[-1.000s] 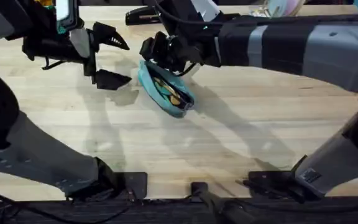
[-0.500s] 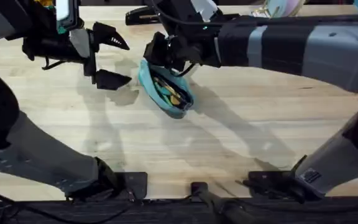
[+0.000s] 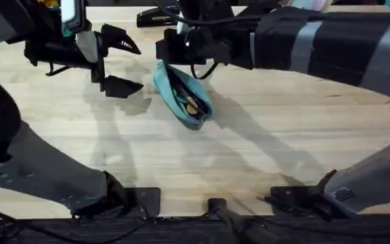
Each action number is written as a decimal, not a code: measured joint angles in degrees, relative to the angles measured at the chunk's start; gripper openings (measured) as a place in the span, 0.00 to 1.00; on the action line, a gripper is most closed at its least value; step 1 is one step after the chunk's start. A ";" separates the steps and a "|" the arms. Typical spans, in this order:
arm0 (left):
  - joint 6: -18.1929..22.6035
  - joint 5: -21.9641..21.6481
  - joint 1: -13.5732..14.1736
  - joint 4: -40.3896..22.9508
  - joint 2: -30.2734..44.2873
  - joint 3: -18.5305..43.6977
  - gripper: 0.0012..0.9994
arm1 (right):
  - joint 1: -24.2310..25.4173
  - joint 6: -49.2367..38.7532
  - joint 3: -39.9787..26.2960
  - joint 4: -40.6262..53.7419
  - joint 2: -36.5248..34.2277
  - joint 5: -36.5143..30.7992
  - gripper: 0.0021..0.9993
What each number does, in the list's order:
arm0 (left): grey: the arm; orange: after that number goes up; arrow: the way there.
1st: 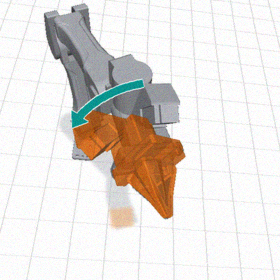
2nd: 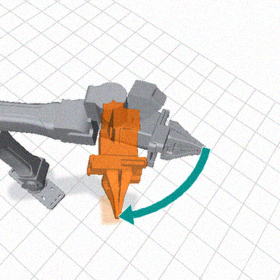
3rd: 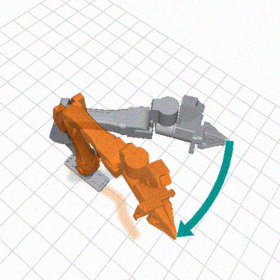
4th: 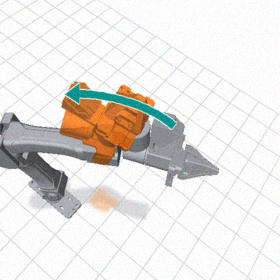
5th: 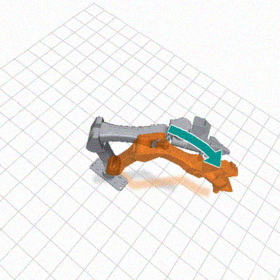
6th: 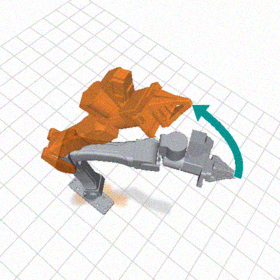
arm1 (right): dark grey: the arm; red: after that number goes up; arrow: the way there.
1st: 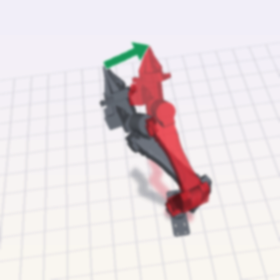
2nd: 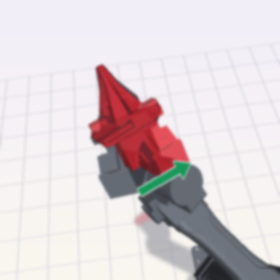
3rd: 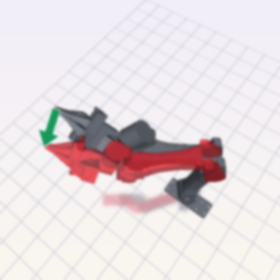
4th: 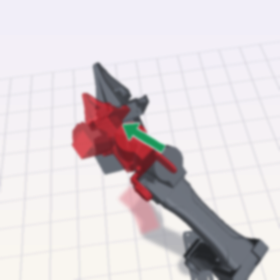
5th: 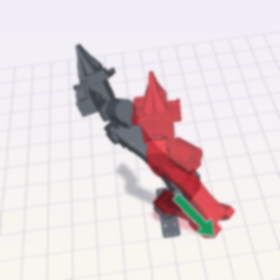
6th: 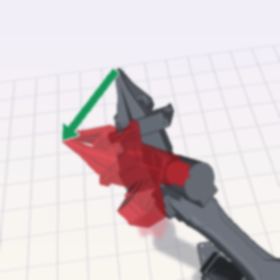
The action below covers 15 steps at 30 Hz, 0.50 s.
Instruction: Unzip the bag, pick up the pens from the table one at a time and place them inside, then zip the bag closed.
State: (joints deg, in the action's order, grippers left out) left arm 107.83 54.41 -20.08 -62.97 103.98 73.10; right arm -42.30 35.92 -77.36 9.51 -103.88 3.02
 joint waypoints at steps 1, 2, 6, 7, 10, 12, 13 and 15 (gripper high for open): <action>0.00 0.00 0.00 0.01 0.00 0.00 0.99 | 0.00 -0.54 0.00 0.08 0.00 -0.01 0.03; 0.00 0.00 0.00 0.01 0.00 0.00 0.99 | 0.00 -0.94 0.00 0.32 0.00 -0.01 0.03; 0.00 0.00 0.00 0.01 0.00 0.00 0.99 | 0.02 -2.06 0.00 0.39 0.00 -0.01 0.03; 0.00 0.00 0.00 -0.03 0.00 0.00 0.99 | -0.01 -2.46 0.00 0.41 0.00 0.02 0.03; -0.01 0.01 0.00 -0.97 0.00 0.00 0.99 | -0.25 -4.11 0.00 0.41 0.00 0.55 0.03; 0.00 0.02 0.00 -1.87 0.00 0.00 0.99 | -0.60 -4.89 0.00 0.47 0.00 0.93 0.03; 0.02 0.04 0.00 -2.05 0.00 0.00 0.99 | -0.80 -5.19 0.00 0.47 0.00 0.98 0.03; 0.02 0.09 0.07 -2.19 0.00 0.00 0.99 | -1.05 -5.63 0.00 0.50 0.00 1.13 0.03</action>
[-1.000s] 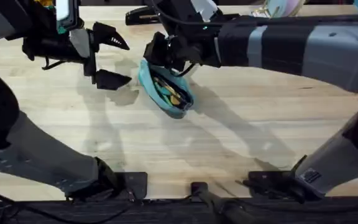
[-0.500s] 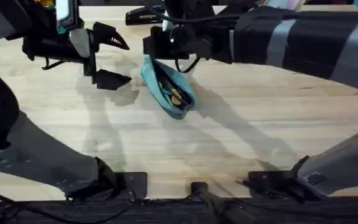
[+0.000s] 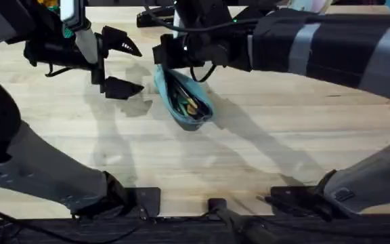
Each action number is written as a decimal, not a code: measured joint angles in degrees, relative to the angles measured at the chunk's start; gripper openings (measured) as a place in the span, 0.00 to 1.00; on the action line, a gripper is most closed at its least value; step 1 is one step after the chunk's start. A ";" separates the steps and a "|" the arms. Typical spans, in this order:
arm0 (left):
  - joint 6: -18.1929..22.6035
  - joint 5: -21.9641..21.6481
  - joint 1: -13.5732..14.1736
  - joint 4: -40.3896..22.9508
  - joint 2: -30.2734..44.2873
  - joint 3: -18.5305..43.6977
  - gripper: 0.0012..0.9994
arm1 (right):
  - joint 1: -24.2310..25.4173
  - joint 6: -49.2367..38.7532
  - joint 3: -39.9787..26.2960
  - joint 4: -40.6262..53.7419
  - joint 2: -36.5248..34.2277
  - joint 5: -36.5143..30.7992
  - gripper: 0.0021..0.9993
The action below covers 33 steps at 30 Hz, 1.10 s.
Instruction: Unzip the bag, pick up the pens from the table one at a time and place them inside, then zip the bag closed.
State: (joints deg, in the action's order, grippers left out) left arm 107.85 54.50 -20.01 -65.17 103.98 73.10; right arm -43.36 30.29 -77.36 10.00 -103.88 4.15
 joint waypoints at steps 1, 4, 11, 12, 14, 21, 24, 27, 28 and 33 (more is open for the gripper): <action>0.00 0.10 0.10 0.01 0.00 0.00 0.99 | -0.05 -0.16 0.00 0.03 0.00 0.12 0.03; 0.00 0.78 0.83 0.02 0.00 0.00 0.99 | -0.09 -0.36 0.00 0.06 0.00 0.24 0.03; -0.38 1.64 6.78 4.60 0.00 0.00 0.99 | -0.09 -0.38 0.00 0.09 0.00 0.41 0.03; -0.86 1.62 7.06 5.41 0.00 0.00 0.99 | -0.09 -0.38 0.00 0.06 0.00 0.41 0.03; -2.22 1.46 7.41 6.86 0.00 0.00 0.99 | -0.09 -0.38 0.00 0.08 0.00 0.41 0.03; -5.47 1.20 8.73 9.76 1.47 0.04 0.99 | -0.09 -0.38 0.00 0.06 0.00 0.41 0.03; -5.96 1.20 9.58 10.11 3.04 0.04 0.99 | -0.09 -0.38 0.00 0.06 0.00 0.41 0.03; -6.35 1.20 10.41 10.10 4.08 0.04 0.95 | -0.09 -0.38 0.00 0.11 0.00 0.41 0.03; -6.32 1.20 10.58 9.90 4.29 0.04 0.90 | -0.09 -0.40 0.00 0.10 0.00 0.39 0.03; -6.74 1.48 11.10 9.44 4.72 0.04 0.53 | -0.09 -0.62 0.00 0.09 -0.01 0.39 0.03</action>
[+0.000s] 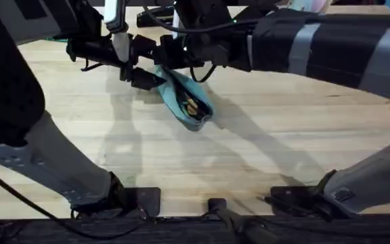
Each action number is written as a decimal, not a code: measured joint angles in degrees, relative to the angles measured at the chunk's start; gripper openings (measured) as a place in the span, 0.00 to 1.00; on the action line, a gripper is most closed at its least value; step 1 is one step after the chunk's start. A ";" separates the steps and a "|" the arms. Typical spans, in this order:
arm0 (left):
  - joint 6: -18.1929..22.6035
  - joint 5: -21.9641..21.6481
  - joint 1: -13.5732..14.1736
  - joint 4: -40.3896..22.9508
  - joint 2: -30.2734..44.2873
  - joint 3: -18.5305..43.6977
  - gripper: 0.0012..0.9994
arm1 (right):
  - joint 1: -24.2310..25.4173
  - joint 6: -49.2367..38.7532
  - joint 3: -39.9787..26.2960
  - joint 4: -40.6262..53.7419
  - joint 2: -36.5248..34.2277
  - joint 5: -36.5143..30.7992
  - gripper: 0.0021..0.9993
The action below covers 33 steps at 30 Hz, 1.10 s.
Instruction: Unzip the bag, pick up the pens from the table one at a time and place them inside, then zip the bag closed.
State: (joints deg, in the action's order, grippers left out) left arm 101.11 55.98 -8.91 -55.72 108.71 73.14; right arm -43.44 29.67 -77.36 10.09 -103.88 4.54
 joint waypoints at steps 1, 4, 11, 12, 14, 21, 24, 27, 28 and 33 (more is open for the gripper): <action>-0.04 0.01 0.00 -0.08 0.00 0.00 0.47 | 0.00 -0.08 0.00 0.00 0.01 0.00 0.03; -0.17 0.18 0.00 0.05 0.00 0.00 0.28 | 0.00 -0.13 0.00 0.27 0.01 0.10 0.03; -0.10 -0.10 0.07 -0.02 0.00 0.00 0.04 | 0.32 -3.77 0.00 3.10 0.01 0.48 0.03; -0.10 -0.10 0.11 -0.02 0.00 0.00 0.04 | 0.50 -4.60 0.00 3.72 0.01 0.83 0.03; -0.10 -0.31 0.36 0.07 0.00 0.00 0.04 | 0.98 -6.17 -0.02 5.23 0.23 1.31 0.03; -0.18 1.80 1.09 -0.30 0.00 0.00 0.04 | 3.19 -14.46 -0.04 10.06 3.19 2.88 0.03; -0.19 2.30 1.66 -0.42 0.00 0.00 0.04 | 3.86 -18.98 -0.04 13.59 4.35 3.08 0.03; -0.19 1.97 1.57 -0.42 0.00 0.00 0.04 | 4.93 -22.82 -0.07 17.68 4.95 3.18 0.03; -0.20 1.83 1.60 -0.43 0.04 -0.01 0.04 | 5.16 -23.86 -0.07 18.46 4.99 3.34 0.03; -0.21 1.78 1.64 -0.39 0.11 -0.02 0.04 | 5.98 -26.83 -0.28 21.55 5.03 4.32 0.03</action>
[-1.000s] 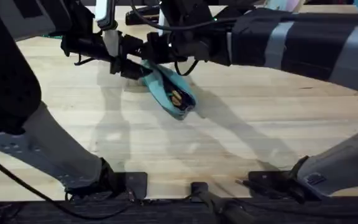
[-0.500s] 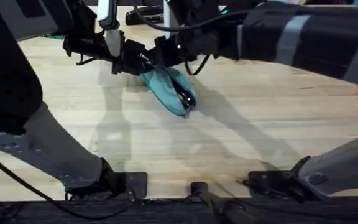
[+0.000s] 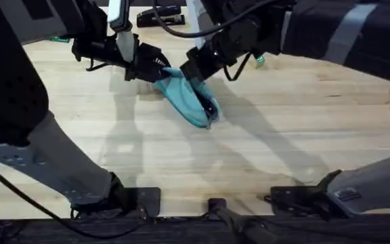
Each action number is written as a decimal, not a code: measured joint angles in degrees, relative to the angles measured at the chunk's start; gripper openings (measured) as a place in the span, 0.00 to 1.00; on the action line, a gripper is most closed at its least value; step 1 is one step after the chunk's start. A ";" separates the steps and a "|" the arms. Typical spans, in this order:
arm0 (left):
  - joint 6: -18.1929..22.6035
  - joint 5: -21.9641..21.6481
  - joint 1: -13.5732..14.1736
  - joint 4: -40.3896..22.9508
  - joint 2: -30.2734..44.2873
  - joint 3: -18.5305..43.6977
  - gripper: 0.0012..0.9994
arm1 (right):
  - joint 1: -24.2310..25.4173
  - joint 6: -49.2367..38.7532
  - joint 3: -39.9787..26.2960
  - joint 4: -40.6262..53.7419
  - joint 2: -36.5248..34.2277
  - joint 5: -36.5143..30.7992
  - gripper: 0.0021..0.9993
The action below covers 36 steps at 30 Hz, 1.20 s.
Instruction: Unzip the bag, pick up the pens from the table one at a time and place them inside, then zip the bag closed.
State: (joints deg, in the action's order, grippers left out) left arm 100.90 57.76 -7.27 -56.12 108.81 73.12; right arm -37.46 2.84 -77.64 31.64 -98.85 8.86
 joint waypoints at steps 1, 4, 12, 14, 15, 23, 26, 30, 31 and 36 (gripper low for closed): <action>0.02 -0.01 0.00 -0.04 0.00 0.00 0.04 | 0.22 -0.36 0.00 0.79 0.00 0.21 0.03; 0.00 -0.11 0.02 -0.07 0.00 0.00 0.04 | 0.97 -1.50 -0.16 3.20 0.09 0.73 0.03; 0.00 -1.64 -0.81 -0.22 0.15 0.00 0.04 | 4.70 -7.16 -0.16 15.40 8.23 -2.06 0.03; 0.00 -1.66 -0.81 -0.22 0.15 0.00 0.04 | 5.09 -7.43 -0.16 16.85 9.82 -2.29 0.03; 0.00 -1.66 -0.81 -0.22 0.15 0.00 0.04 | 5.17 -7.59 -0.16 17.25 10.32 -2.44 0.03; 0.00 -1.68 -0.81 -0.22 0.15 0.00 0.04 | 5.23 -7.60 -0.16 16.91 10.49 -2.64 0.03; 0.00 -1.68 -0.81 -0.22 0.15 0.00 0.04 | 5.25 -5.97 -0.16 16.83 10.50 -2.63 0.31; 0.00 -1.70 -0.81 -0.21 0.15 0.00 0.04 | 5.25 -1.33 -0.16 16.47 10.49 -2.61 0.89; 0.00 -1.70 -0.81 -0.20 0.15 0.00 0.04 | 5.23 -0.03 -0.16 16.33 10.49 -2.62 0.97; 0.00 -1.73 -0.81 -0.15 0.15 0.00 0.04 | 5.25 9.95 -0.16 14.20 10.49 -2.60 1.00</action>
State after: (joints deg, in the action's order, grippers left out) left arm 100.90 56.03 -8.08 -56.27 108.97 73.12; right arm -32.21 12.79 -77.80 45.84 -88.36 6.26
